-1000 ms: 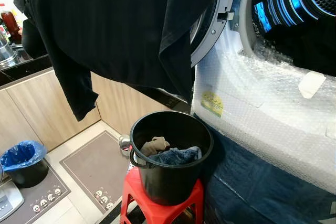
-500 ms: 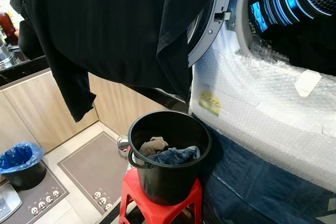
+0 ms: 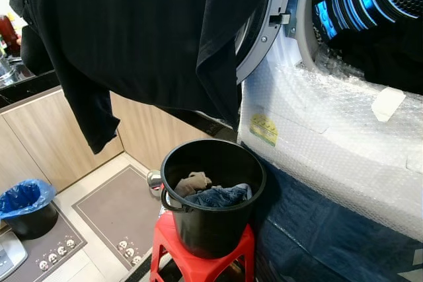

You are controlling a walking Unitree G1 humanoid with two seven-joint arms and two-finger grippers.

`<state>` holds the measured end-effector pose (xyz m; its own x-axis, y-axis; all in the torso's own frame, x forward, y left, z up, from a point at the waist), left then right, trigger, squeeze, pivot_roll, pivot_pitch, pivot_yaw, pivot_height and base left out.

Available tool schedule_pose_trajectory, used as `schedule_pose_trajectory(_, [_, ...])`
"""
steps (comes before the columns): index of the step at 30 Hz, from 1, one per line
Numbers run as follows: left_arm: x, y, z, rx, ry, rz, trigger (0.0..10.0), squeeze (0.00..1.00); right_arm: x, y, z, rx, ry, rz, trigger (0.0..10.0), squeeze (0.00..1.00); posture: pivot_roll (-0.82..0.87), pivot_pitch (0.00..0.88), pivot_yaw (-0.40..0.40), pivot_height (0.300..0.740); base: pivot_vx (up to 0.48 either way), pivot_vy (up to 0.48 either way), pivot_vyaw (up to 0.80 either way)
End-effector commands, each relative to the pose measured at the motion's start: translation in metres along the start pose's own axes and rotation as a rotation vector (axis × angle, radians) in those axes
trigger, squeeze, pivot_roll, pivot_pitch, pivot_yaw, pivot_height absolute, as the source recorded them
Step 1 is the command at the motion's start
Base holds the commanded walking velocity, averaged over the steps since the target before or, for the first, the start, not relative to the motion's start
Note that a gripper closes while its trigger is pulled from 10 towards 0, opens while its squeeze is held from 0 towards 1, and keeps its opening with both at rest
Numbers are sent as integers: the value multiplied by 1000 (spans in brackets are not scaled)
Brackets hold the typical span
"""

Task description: Clothes washing

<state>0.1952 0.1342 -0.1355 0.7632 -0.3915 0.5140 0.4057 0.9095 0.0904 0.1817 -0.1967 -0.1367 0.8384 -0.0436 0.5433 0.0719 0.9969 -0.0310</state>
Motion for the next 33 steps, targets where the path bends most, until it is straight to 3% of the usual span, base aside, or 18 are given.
schedule_pose_trajectory(1, [-7, -2, 0, -13, 32, -21, 10000, 0, -2, 0, 0, -3, 6, -6, 10000, 0, -75, 0, 18, 740, 0, 0, 0])
schedule_pose_trajectory(4, [-5, -6, 0, -9, 38, -81, 10000, 0, -6, -3, 1, -13, 32, 57, 10000, 0, -60, 0, 1, 740, 0, 0, 0])
schedule_pose_trajectory(33, [-15, -6, 2, -22, 60, -139, 10000, 0, -14, 0, 2, -9, 49, 84, 10000, 0, -40, 0, -6, 740, 0, 0, 0])
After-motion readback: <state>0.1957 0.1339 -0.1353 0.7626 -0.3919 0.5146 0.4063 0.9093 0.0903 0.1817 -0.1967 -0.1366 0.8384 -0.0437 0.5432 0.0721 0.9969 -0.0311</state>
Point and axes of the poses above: a point about 5 cm out from each wrist's last joint towards the gripper, its own z axis pointing back from the gripper into the wrist, its own x axis along the axis of the wrist's last joint, y = z × x, the point moved 5 cm from there along -z, pointing out of the wrist towards the gripper, and after that the axes turned 8 degrees about -z, right-handed, at the moved point
